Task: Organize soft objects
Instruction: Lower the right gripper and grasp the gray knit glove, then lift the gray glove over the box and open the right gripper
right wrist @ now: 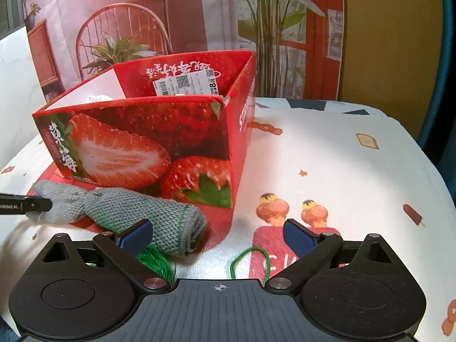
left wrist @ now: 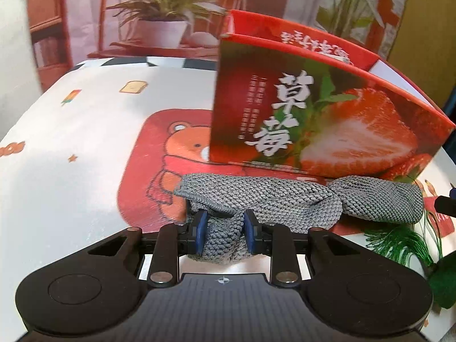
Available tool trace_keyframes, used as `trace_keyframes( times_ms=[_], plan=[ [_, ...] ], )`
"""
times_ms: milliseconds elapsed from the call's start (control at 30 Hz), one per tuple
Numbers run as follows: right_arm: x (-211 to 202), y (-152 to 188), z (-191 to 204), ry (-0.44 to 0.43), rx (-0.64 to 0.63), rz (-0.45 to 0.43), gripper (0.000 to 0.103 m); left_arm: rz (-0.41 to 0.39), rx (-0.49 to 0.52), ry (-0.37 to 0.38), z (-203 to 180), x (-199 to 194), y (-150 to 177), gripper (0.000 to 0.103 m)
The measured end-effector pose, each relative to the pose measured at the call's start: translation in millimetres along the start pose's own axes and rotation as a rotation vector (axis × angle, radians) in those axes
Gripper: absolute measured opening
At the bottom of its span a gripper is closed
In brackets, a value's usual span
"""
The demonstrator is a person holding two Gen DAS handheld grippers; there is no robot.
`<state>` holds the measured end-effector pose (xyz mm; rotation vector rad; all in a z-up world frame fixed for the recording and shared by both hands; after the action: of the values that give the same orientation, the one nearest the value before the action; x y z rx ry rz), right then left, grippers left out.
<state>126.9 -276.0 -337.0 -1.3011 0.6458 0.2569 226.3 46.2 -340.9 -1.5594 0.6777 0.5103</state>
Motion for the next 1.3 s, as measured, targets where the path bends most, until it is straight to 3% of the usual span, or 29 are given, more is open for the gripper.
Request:
trace_keyframes(
  times_ms=[467, 567, 667, 767, 967, 1000, 1067, 1100, 1133, 1300],
  plan=[
    [42.1, -0.4, 20.5, -0.047, -0.005, 0.079, 0.075, -0.022, -0.012, -0.007, 1.2, -3.6, 2.4, 0.031],
    [49.9, 5.4, 25.3, -0.056, -0.006, 0.104, 0.067, -0.025, -0.019, -0.003, 1.5, -3.7, 2.7, 0.032],
    [54.0, 9.6, 28.5, -0.066, 0.010, 0.114, 0.061, -0.027, -0.027, 0.008, 0.5, -3.4, 2.4, 0.038],
    [55.9, 9.4, 29.4, -0.072, 0.028, 0.112, 0.058, -0.030, -0.021, 0.030, -4.8, -2.7, 3.2, 0.052],
    [60.6, 6.3, 38.0, -0.114, -0.007, 0.138, 0.045, -0.037, -0.002, 0.026, -9.7, -2.2, 4.2, 0.054],
    [61.0, 5.7, 38.2, -0.118, -0.006, 0.141, 0.043, -0.037, -0.005, 0.024, -9.2, -2.7, 3.9, 0.052],
    [61.0, 4.3, 39.2, -0.134, 0.001, 0.150, 0.037, -0.034, 0.007, 0.008, -7.7, -3.3, 2.5, 0.037],
    [60.1, 3.2, 40.2, -0.148, 0.008, 0.154, 0.026, -0.033, 0.017, 0.008, -7.1, -4.2, 0.8, 0.017],
    [58.6, 1.7, 41.3, -0.159, 0.018, 0.155, 0.021, -0.032, 0.008, 0.034, -7.4, -5.9, -1.8, 0.011],
    [37.1, -16.0, 47.1, -0.187, 0.001, 0.079, 0.016, -0.109, 0.036, 0.034, -10.9, -27.7, -19.3, 0.010]
  ],
)
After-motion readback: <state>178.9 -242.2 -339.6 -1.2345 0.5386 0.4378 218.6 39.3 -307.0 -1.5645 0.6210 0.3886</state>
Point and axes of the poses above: each gripper's, at about its wrist camera, not at the fingertips, and x roughly the way its jaws point, z to its left, y to its underside, the point moved 7 cm from there along x, roughly the way its jaws point, and after that the axes turned 8 degrees about -z, right-handed, at the moved point
